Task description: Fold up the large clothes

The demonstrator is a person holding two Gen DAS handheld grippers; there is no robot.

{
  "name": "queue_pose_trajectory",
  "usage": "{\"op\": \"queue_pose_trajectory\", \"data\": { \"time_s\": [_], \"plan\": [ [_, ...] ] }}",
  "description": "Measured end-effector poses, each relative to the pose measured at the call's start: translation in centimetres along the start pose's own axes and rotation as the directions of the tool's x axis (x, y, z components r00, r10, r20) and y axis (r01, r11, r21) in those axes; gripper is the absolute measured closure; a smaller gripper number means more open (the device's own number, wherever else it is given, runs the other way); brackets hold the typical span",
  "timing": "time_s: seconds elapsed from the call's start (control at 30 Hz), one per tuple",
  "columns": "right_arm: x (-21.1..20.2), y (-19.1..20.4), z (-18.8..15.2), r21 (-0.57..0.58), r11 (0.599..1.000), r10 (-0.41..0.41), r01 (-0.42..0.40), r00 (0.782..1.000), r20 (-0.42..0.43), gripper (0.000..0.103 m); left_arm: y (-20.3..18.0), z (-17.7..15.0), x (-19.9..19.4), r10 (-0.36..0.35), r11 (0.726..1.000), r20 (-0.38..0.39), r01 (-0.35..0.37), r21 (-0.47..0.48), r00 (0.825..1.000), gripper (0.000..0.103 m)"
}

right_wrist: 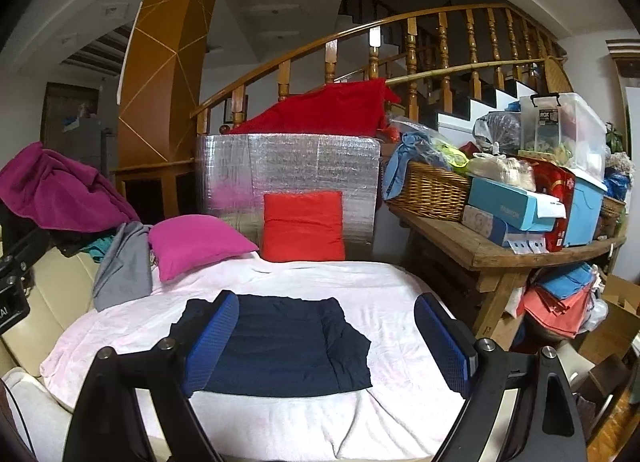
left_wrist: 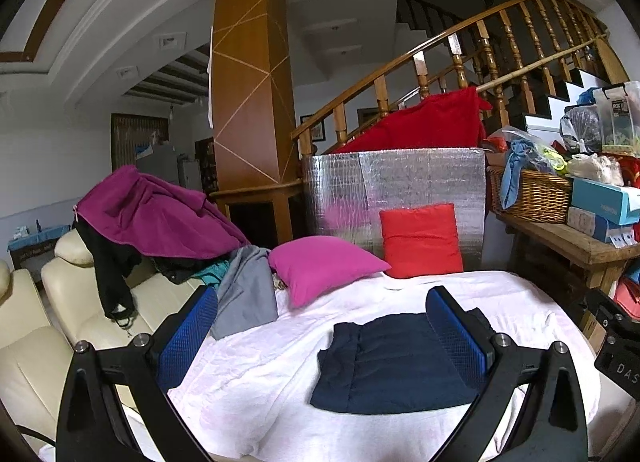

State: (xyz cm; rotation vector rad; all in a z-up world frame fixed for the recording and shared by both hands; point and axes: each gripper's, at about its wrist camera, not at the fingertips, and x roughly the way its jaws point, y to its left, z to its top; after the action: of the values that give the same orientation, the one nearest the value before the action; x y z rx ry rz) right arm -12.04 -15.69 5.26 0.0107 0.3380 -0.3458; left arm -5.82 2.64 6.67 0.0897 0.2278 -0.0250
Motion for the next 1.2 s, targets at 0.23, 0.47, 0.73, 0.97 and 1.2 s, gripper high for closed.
{"op": "queue_pose_trajectory", "data": {
  "time_s": [0.23, 0.47, 0.73, 0.97, 1.2],
  "plan": [
    [2.3, 1.3, 0.8, -0.008, 1.0, 0.01, -0.01, 1.0, -0.01, 0.011, 0.7, 0.4, 2.8, 0.01, 1.0, -0.023, -0.01, -0.011, 1.0, 0.0],
    [5.1, 2.7, 1.7, -0.019, 1.0, 0.007, -0.008, 1.0, -0.016, 0.011, 1.5, 0.7, 5.9, 0.025, 0.999, -0.043, -0.026, -0.024, 0.999, 0.0],
    [7.3, 5.9, 2.3, -0.05, 0.996, 0.067, -0.067, 0.998, -0.016, 0.011, 2.1, 0.4, 8.5, 0.047, 0.998, -0.071, -0.049, -0.025, 0.996, 0.0],
    [9.7, 7.8, 2.0, -0.049, 0.994, 0.099, -0.1, 0.994, -0.04, 0.011, 2.6, 0.0, 10.7, 0.061, 0.998, -0.094, -0.063, -0.019, 0.994, 0.0],
    [12.3, 8.8, 1.7, -0.048, 0.991, 0.119, -0.122, 0.991, -0.065, 0.011, 2.8, -0.5, 12.8, 0.069, 0.997, -0.119, -0.072, -0.015, 0.99, 0.0]
  ]
}}
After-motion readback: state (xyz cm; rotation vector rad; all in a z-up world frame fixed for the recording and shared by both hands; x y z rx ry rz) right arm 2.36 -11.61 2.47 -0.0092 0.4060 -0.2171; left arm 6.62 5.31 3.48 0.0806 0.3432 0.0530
